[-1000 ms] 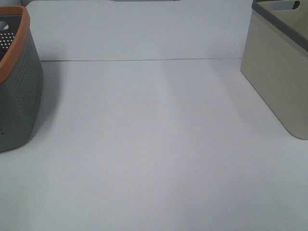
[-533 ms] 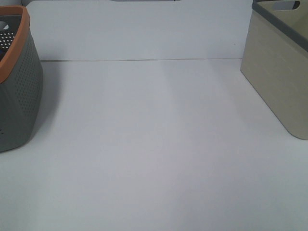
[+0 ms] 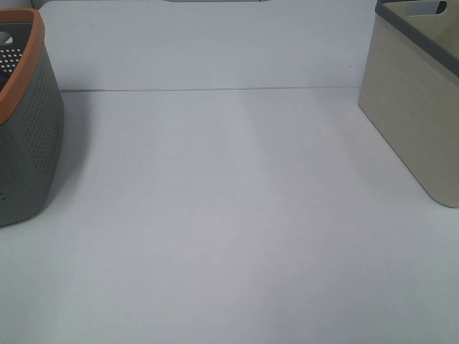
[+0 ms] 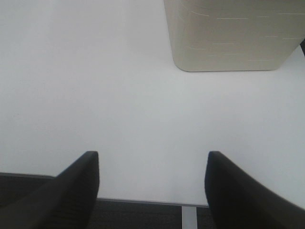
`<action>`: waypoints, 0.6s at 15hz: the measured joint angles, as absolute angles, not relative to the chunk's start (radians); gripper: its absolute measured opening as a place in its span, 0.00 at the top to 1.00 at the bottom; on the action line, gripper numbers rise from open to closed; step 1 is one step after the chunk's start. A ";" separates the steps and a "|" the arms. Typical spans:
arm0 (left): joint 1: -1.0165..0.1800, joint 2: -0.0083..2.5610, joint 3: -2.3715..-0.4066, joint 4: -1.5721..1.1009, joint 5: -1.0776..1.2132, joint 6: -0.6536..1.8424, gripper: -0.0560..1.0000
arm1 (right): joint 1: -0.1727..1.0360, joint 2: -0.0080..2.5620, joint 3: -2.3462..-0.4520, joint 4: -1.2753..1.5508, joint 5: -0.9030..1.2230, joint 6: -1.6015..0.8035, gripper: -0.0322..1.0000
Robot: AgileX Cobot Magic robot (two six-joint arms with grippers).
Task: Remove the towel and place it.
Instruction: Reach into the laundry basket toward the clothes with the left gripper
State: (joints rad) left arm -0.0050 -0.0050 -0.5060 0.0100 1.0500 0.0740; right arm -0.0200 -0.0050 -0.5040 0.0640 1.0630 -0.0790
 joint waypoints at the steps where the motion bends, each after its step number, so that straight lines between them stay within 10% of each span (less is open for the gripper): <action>1: -0.005 -0.005 -0.506 0.010 1.050 0.074 0.01 | -0.020 -0.005 -0.504 0.064 1.063 -0.079 0.43; 9: -0.005 0.471 -0.905 0.007 1.211 0.143 0.01 | -0.020 -0.005 -0.504 0.064 1.063 -0.079 0.43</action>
